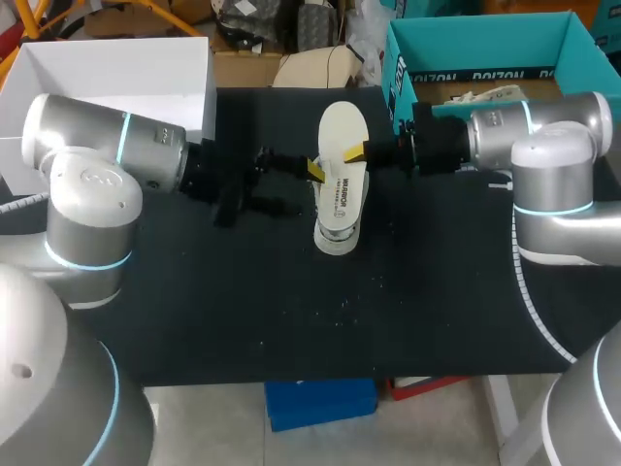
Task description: Take the shoe out of the shoebox, open the shoe tongue, remove and reinsert the insole, then place the shoe into the shoebox
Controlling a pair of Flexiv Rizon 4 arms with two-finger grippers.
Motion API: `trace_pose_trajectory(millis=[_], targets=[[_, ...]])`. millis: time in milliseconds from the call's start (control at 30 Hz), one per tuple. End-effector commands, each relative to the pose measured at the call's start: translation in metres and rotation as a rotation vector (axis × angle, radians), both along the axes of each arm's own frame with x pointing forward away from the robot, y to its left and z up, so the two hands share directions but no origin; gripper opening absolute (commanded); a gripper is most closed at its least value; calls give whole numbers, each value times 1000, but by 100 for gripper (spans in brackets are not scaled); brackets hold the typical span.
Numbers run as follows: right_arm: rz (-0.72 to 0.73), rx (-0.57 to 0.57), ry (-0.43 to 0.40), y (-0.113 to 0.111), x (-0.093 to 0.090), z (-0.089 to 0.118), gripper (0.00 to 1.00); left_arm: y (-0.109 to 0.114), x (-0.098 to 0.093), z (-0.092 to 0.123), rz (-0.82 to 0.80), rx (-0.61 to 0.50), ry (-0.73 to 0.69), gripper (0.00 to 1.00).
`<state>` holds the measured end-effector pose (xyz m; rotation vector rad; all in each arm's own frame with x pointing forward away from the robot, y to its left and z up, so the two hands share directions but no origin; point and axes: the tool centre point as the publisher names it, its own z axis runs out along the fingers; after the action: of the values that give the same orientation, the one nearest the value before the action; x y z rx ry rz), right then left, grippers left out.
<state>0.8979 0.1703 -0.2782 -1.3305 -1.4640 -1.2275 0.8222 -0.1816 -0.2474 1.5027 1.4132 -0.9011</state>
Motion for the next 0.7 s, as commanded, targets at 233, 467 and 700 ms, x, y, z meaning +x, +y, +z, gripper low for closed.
trace_pose_trajectory(millis=[233, 467, 700], targets=[[1, 0, 0, 1, 1, -1, 0, -28, -9, 40, 320, 808, -74, 100], [1, 0, 0, 1, 1, -1, 0, -38, -6, 43, 295, 866, -68, 100], [1, 0, 0, 1, 1, -1, 0, -41, -6, 36, 233, 812, -26, 100]])
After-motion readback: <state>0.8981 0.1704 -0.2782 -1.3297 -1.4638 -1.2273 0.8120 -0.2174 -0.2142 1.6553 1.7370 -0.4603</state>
